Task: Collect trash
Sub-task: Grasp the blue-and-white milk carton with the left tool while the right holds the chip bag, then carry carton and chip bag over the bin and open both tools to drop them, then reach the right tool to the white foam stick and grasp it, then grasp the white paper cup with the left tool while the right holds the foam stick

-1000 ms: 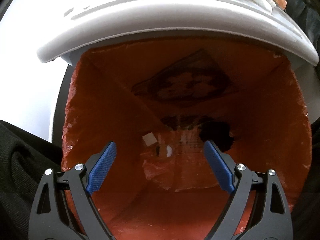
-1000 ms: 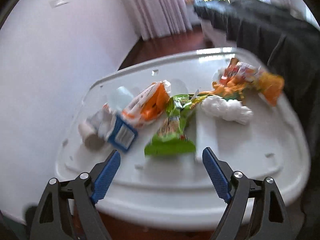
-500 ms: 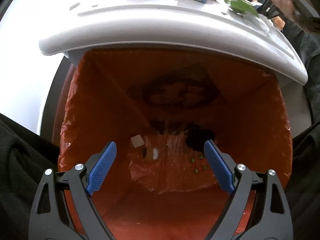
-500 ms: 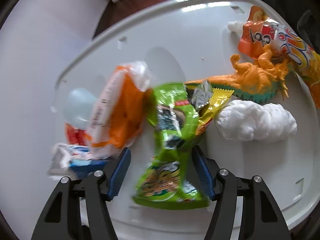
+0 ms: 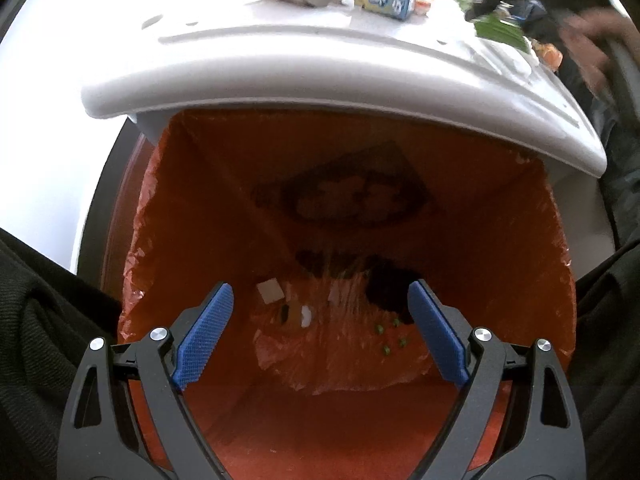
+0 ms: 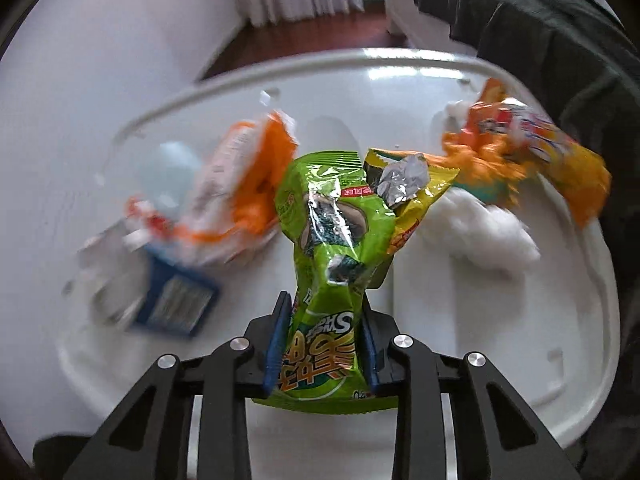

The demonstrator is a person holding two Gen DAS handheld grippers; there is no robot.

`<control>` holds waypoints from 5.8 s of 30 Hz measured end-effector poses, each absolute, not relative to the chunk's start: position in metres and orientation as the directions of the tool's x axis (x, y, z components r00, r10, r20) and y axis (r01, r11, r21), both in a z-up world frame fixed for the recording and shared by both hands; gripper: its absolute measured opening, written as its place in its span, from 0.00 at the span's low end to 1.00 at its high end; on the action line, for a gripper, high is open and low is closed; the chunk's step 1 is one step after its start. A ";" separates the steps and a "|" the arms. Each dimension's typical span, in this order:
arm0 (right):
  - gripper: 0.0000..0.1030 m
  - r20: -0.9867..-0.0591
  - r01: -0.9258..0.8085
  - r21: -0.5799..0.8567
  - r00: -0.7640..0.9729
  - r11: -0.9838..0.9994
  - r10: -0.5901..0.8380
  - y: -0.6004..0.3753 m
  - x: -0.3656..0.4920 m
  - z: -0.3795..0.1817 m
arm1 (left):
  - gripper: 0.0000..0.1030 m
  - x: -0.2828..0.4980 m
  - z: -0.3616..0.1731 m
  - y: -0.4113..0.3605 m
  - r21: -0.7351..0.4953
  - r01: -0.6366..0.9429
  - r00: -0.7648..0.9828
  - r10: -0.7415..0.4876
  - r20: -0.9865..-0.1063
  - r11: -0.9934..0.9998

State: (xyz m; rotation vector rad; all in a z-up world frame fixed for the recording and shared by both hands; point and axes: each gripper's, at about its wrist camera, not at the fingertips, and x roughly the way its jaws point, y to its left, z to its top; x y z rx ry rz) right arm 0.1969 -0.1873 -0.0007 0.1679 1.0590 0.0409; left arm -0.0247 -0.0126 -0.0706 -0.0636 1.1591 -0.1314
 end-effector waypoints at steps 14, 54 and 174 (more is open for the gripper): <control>0.30 -0.683 0.100 0.291 0.718 0.952 0.134 -0.254 0.052 -0.001 | 0.84 0.043 0.017 -0.034 -0.236 0.274 0.650 -0.360 -0.669 0.932; 0.31 -0.692 0.108 0.360 0.698 0.927 0.187 -0.254 0.075 -0.013 | 0.51 0.188 -0.023 -0.101 0.135 0.367 0.673 -0.163 -0.721 0.920; 0.17 -0.685 -0.054 0.388 0.651 0.920 0.327 -0.226 0.139 0.015 | 0.81 -0.027 -0.072 -0.024 -0.080 0.137 0.431 -0.132 -0.893 0.987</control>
